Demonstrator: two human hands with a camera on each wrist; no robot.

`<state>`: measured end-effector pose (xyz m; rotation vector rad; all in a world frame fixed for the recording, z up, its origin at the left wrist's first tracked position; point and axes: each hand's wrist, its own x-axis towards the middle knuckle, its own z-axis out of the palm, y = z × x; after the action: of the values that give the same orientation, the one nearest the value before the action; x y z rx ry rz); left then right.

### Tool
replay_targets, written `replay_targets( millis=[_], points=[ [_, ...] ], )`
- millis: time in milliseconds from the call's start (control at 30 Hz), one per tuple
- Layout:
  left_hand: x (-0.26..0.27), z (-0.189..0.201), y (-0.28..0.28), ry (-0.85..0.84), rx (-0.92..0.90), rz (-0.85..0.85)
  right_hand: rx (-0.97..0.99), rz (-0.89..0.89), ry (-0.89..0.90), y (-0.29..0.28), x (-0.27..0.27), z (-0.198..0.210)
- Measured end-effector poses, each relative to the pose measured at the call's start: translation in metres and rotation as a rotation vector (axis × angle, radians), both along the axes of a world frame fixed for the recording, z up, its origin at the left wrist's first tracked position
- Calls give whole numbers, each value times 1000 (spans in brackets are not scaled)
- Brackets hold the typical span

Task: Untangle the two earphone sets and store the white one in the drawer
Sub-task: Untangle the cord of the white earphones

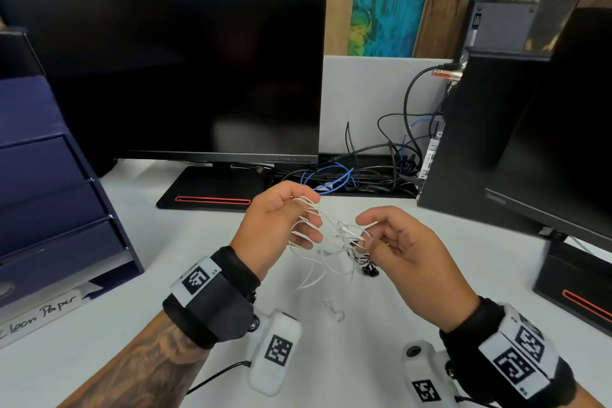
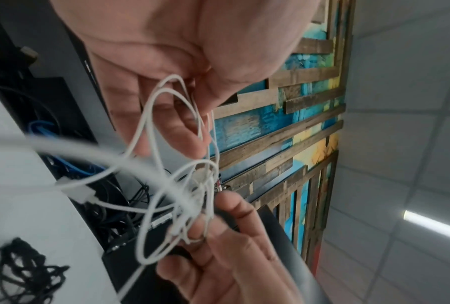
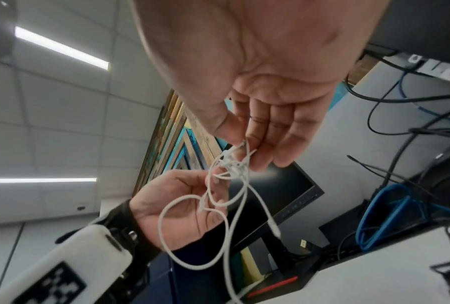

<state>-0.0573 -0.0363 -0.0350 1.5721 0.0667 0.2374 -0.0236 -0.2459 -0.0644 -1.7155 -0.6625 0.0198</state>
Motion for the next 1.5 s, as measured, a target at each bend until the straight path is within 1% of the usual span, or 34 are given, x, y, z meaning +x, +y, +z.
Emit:
replay_targets(
  millis=[100,233,300,400,467,600,700,767,833,1000,1067,1133,1200,1233,1300,1367,1433,1500],
  points=[
    [0,2,1,13,-54,-47,9,10,-4,0,-1,2],
    [0,-3,-4,86,-60,-189,23,-9,13,-1,-3,5],
    [-1,-6,-7,107,-57,-225,35,-28,12,0,-5,4],
    [0,-10,-9,114,-65,-275,-16,-83,-51,1,-6,6],
    [0,-13,-11,89,-36,-307,-57,-112,-99,0,-5,7],
    [0,-18,-18,-33,129,-258,-51,-67,-85,1,-10,8],
    [2,-16,-14,-75,144,-225,10,-94,-68,1,-9,9],
    [3,-15,-9,-66,151,-182,67,-121,-61,1,-6,12],
    [4,-14,-3,-42,195,-138,176,-136,-45,-2,-2,14],
    [7,-13,6,-17,281,-33,444,-88,108,-6,2,21],
    [9,-11,9,-17,267,16,511,-50,160,-7,1,24],
    [10,-9,14,-17,226,73,527,-15,209,-9,0,28],
    [11,-6,19,-12,179,130,443,-25,205,-10,0,29],
    [11,-4,22,-14,153,153,357,-54,170,-10,0,28],
    [11,1,27,-27,111,188,124,-111,70,-12,-1,28],
    [10,6,31,-32,42,204,-63,-89,10,-12,-2,27],
    [9,10,30,-20,-52,173,-239,-49,-12,-11,-4,23],
    [6,13,22,-9,-112,94,-407,-58,-90,-10,-4,12]
  ],
)
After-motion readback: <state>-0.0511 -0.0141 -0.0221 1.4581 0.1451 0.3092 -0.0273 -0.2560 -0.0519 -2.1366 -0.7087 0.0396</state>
